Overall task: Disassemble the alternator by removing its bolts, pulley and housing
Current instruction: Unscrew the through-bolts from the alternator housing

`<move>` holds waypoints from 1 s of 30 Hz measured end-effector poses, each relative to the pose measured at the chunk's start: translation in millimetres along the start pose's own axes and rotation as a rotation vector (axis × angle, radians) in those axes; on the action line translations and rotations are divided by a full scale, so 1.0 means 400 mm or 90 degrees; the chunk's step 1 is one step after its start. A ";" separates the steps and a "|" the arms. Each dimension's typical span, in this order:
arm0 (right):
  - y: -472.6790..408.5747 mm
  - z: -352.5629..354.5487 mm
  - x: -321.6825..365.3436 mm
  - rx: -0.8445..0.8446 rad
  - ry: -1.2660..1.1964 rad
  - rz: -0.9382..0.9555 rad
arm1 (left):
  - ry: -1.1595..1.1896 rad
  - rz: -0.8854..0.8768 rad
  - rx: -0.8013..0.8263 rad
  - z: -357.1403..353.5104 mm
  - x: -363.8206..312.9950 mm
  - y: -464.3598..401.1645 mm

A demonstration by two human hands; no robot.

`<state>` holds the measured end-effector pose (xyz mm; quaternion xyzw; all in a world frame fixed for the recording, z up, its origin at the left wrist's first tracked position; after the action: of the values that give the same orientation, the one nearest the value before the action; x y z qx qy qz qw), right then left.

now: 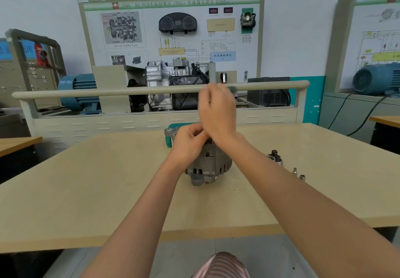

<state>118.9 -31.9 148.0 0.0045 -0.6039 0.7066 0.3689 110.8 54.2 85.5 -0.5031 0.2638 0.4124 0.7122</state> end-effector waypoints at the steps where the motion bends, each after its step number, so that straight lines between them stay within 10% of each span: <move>1: 0.012 -0.003 0.010 -0.022 0.162 0.021 | -0.006 0.011 -0.009 0.003 0.004 -0.001; 5: 0.018 -0.007 0.011 -0.042 0.233 -0.008 | -0.014 0.032 -0.012 0.004 0.009 -0.003; 16: -0.054 -0.042 -0.030 0.189 -0.753 -0.253 | 0.026 0.002 0.017 -0.006 -0.013 0.004; 19: -0.037 -0.030 -0.031 0.133 -0.600 -0.234 | 0.032 0.007 -0.002 -0.003 -0.007 0.004; 25: 0.032 -0.015 0.024 -0.036 0.262 0.018 | 0.008 0.058 -0.033 0.014 0.017 -0.006; 30: 0.006 -0.012 0.019 -0.003 0.024 -0.023 | 0.001 0.040 -0.013 0.005 0.007 -0.007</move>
<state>114.5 -23.8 148.2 0.0011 -0.5986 0.6983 0.3925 114.4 56.6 85.3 -0.5023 0.2759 0.4364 0.6936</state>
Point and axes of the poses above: each hand's wrist, its own y-axis away from the middle knuckle, its own z-axis out of the back of the hand, x = y × z, the point moved 5 cm from there along -y, towards the middle knuckle, and after that the axes turned 9 degrees about x, right-handed, at the moved point
